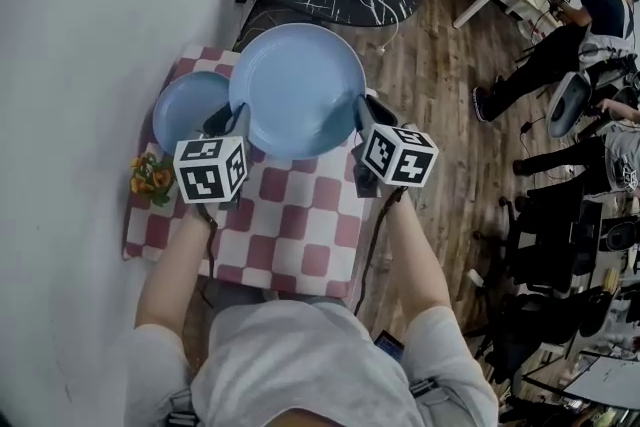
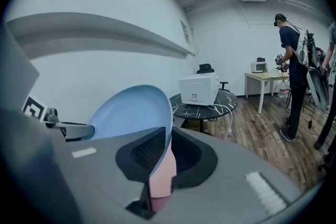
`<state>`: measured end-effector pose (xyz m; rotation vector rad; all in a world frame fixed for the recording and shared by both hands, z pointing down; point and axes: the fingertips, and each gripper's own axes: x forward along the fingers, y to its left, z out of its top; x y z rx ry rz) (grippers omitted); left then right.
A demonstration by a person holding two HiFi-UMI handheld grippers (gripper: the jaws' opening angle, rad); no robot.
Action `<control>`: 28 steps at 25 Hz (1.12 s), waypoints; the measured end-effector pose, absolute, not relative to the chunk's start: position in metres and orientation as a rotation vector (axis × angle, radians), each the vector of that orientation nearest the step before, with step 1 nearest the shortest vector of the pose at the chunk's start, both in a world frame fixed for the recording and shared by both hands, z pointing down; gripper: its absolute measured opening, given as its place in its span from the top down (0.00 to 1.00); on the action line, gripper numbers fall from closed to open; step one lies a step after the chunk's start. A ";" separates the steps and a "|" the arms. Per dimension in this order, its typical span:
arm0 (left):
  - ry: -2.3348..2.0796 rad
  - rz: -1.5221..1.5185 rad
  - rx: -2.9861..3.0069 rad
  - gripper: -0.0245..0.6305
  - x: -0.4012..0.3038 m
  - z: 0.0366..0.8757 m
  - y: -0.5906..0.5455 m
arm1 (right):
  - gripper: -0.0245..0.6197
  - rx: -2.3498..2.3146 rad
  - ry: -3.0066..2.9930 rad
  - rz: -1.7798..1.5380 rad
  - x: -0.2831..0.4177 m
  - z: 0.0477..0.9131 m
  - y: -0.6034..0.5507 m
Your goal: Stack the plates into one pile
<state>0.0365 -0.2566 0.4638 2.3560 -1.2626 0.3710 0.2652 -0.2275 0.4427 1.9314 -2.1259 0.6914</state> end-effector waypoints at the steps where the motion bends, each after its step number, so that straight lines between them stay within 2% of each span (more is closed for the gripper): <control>1: -1.273 0.385 2.344 0.81 0.039 0.468 -0.261 | 0.90 1.918 -2.128 0.702 0.268 0.447 -0.233; 16: -1.312 0.608 2.049 0.82 0.060 0.589 -0.268 | 0.91 1.733 -2.026 0.922 0.291 0.561 -0.267; 28: -1.308 0.697 1.938 0.82 0.058 0.638 -0.282 | 0.91 1.667 -1.932 1.000 0.290 0.617 -0.287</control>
